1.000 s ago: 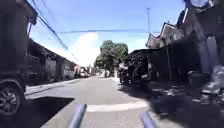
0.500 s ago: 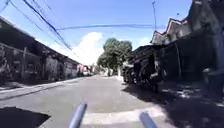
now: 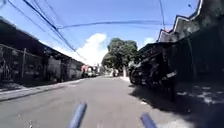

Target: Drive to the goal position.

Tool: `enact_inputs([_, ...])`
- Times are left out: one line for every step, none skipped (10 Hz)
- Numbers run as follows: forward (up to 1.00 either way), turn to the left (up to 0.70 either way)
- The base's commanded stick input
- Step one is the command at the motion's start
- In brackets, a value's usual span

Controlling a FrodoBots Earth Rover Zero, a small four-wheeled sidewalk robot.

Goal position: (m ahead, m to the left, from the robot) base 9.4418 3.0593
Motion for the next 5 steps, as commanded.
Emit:
enact_inputs([1.0, 0.0])
enact_inputs([1.0, 0.0])
enact_inputs([1.0, 0.0])
enact_inputs([1.0, 0.0])
enact_inputs([1.0, 0.0])
